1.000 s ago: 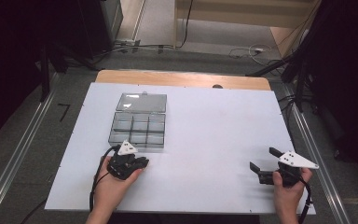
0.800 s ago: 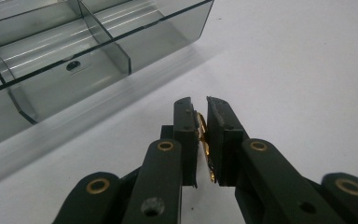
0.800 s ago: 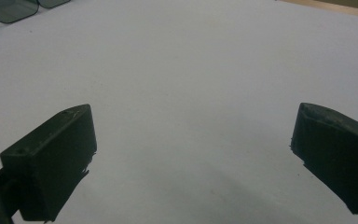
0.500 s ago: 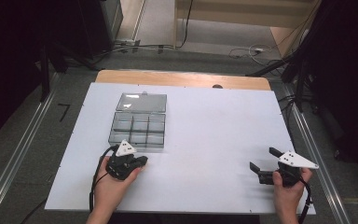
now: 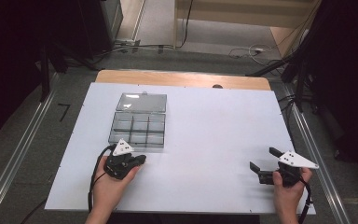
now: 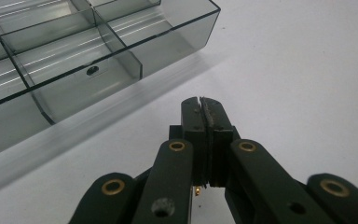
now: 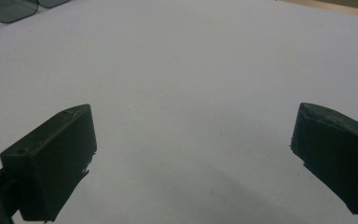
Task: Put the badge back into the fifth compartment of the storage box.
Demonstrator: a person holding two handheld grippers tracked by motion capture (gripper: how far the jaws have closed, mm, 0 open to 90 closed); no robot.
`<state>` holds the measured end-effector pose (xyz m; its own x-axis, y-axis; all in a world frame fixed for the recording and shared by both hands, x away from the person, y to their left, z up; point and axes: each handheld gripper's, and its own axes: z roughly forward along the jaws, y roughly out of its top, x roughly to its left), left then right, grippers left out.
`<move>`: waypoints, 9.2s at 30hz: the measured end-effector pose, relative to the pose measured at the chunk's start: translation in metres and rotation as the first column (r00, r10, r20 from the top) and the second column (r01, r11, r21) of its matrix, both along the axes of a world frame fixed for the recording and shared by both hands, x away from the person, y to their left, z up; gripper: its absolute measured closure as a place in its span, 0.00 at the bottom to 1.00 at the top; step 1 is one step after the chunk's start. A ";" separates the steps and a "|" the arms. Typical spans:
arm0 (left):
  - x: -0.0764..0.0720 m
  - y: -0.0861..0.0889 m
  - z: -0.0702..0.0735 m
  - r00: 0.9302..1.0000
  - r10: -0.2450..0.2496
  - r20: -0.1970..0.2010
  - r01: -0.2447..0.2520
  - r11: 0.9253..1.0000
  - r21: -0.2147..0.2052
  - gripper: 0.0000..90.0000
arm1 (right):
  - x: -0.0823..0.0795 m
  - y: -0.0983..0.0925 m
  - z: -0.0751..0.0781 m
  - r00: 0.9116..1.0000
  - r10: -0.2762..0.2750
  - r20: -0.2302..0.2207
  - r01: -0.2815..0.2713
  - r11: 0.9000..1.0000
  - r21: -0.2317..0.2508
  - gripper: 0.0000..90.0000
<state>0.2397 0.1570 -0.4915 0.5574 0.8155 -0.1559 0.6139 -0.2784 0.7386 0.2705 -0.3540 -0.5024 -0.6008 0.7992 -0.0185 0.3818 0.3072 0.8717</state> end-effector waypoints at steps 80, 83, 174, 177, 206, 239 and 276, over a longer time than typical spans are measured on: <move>0.044 0.009 0.055 0.997 -0.013 0.071 0.017 0.998 -0.053 0.99 | -0.002 -0.002 0.000 1.000 -0.006 0.009 0.006 1.000 0.014 0.00; 0.046 0.009 0.055 0.997 -0.013 0.071 0.017 0.998 -0.052 0.99 | -0.002 -0.002 0.000 1.000 -0.006 0.010 0.006 1.000 0.013 0.00; 0.086 0.029 0.007 0.994 0.112 -0.001 -0.112 0.990 -0.084 0.72 | -0.001 -0.001 0.000 1.000 -0.011 0.004 0.011 1.000 0.012 0.00; 0.084 0.030 0.010 0.993 0.115 0.012 -0.114 0.989 -0.090 0.69 | -0.001 -0.001 0.000 1.000 -0.012 0.004 0.012 1.000 0.012 0.00; 0.053 0.029 0.036 0.985 0.101 0.137 -0.071 0.976 -0.206 0.18 | -0.001 -0.001 0.000 1.000 -0.010 0.004 0.010 1.000 0.012 0.00; 0.002 0.050 0.031 0.969 0.139 0.205 -0.089 0.969 -0.231 0.00 | -0.002 -0.001 0.000 1.000 -0.009 0.008 0.009 1.000 0.009 0.00; -0.040 0.135 -0.018 0.939 0.226 0.258 -0.185 0.967 -0.175 0.00 | -0.002 -0.003 0.000 1.000 -0.012 0.005 0.012 1.000 0.026 0.00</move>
<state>0.1996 0.2924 -0.5095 0.4181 0.8964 -0.1469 0.4149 -0.0446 0.9088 0.2690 -0.3570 -0.5021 -0.5912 0.8065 -0.0005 0.3811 0.2799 0.8812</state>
